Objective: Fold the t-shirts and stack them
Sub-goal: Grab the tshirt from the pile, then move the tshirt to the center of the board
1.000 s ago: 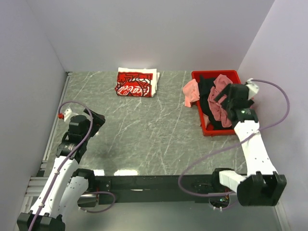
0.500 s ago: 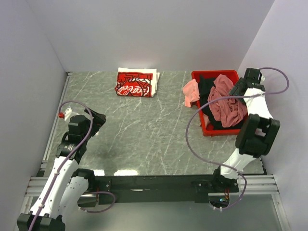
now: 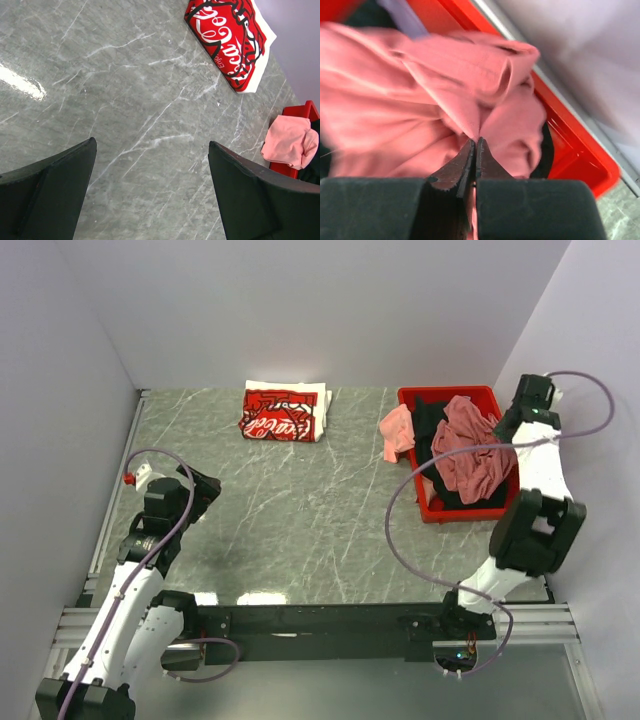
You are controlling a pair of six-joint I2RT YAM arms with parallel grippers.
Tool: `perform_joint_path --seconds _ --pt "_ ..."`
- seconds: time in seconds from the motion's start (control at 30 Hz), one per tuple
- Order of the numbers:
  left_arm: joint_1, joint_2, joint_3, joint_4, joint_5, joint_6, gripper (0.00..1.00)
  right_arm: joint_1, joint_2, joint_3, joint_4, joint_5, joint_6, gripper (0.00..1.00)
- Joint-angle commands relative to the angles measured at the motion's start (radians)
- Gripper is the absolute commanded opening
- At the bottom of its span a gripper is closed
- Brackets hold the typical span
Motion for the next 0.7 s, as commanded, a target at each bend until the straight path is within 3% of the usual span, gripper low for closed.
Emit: perform_joint_path --seconds 0.0,0.13,0.4,0.67 --pt "-0.001 0.002 0.027 0.055 0.001 0.015 1.00 0.007 -0.194 0.060 0.044 -0.042 0.016 0.00" --pt "-0.001 -0.003 0.026 0.056 -0.013 0.003 0.99 0.064 -0.290 0.134 0.019 -0.089 0.010 0.00" --pt "-0.001 -0.051 0.038 0.064 -0.020 -0.005 0.99 0.367 -0.359 0.410 -0.017 -0.134 -0.074 0.00" --pt "-0.001 -0.098 0.092 0.040 -0.020 -0.011 0.99 0.740 -0.218 0.777 -0.090 -0.280 -0.136 0.00"
